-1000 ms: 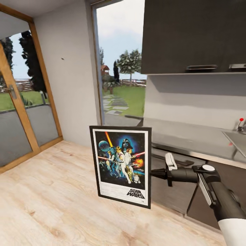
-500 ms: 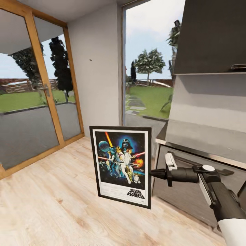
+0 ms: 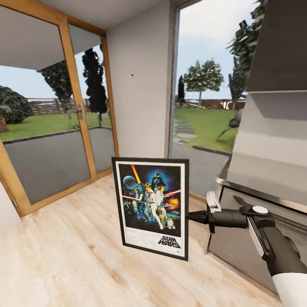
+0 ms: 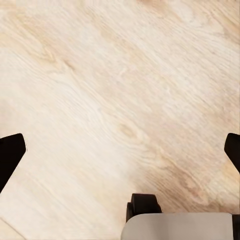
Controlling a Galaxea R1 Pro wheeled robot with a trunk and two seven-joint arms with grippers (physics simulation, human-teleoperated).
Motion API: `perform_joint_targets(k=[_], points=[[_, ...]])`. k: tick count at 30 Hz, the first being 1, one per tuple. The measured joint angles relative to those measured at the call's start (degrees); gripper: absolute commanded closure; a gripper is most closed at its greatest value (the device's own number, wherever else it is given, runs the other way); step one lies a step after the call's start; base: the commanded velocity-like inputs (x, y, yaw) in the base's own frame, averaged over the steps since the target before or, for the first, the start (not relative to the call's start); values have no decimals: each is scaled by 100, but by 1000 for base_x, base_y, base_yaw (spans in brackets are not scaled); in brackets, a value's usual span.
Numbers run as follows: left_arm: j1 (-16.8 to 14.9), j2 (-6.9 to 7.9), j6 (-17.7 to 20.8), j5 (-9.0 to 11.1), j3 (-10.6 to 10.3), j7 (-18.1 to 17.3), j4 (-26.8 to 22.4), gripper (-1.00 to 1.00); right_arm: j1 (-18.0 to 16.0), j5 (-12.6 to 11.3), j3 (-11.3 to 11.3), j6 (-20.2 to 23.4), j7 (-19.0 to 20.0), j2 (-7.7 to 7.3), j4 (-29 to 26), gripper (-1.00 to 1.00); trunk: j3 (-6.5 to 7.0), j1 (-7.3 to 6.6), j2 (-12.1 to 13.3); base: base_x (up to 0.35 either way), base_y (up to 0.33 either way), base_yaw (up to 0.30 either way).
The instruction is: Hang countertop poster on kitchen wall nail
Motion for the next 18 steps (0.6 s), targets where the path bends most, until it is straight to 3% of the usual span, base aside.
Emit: perform_joint_targets(k=[18], points=[[0,0,0,0,1,0,0,-100,0,1,-1,0,2,0,13,100,0,0,0,243,248,2]])
